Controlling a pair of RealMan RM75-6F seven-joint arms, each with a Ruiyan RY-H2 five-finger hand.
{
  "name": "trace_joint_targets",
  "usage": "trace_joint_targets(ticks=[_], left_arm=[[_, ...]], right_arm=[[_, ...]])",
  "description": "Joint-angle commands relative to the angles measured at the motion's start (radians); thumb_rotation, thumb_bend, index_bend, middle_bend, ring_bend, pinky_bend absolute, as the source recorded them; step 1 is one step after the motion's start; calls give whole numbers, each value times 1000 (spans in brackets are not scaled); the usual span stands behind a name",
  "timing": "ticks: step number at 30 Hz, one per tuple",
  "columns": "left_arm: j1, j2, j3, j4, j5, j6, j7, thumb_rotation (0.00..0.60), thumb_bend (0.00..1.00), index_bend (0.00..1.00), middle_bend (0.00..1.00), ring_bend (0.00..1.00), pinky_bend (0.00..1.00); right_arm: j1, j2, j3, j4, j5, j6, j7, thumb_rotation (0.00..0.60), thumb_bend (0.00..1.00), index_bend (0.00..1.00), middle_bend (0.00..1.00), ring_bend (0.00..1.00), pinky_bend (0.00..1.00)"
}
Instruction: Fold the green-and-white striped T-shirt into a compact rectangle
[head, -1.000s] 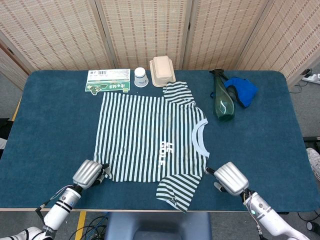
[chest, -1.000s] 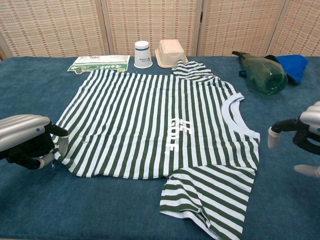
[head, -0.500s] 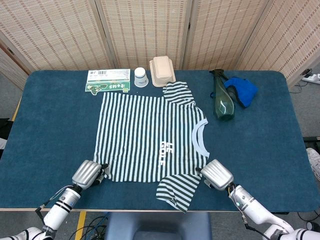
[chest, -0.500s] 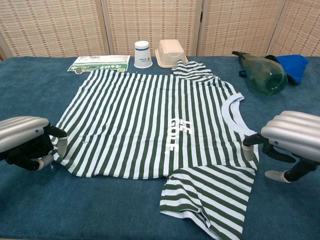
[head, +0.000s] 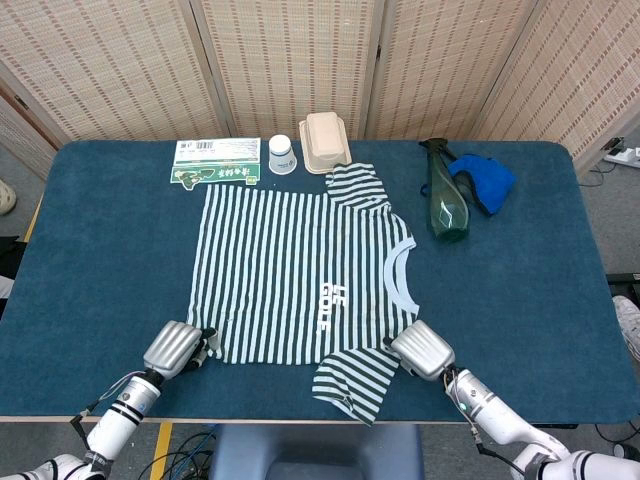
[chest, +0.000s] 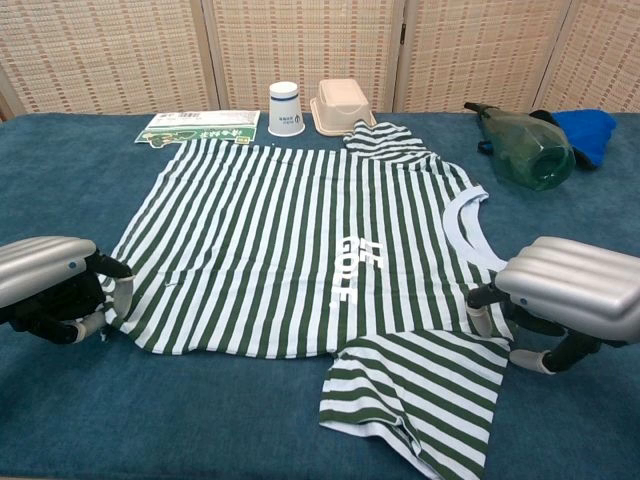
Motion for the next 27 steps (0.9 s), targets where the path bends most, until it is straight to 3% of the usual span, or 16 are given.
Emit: trace_joint_targets(ticks=[1, 10, 17, 27], left_arm=[[0, 0, 0, 2, 1, 1, -3, 600, 563, 567, 943, 881, 950], [1, -4, -1, 10, 1, 4, -11, 600, 563, 567, 943, 881, 951], [5, -3, -1, 13, 8, 13, -40, 600, 563, 567, 943, 881, 951], [17, 48, 8, -31, 26, 29, -132, 600, 563, 568, 943, 881, 951]], right_arm=[[5, -13, -1, 11, 2, 7, -4, 600, 323, 462, 885, 929, 1000], [4, -62, -7, 61, 4, 48, 0, 600, 338, 561, 902, 935, 1000], [0, -88, -13, 91, -1, 85, 19, 600, 425, 659, 926, 955, 1000], [-3, -61, -20, 26, -9, 128, 43, 600, 515, 696, 941, 968, 1000]])
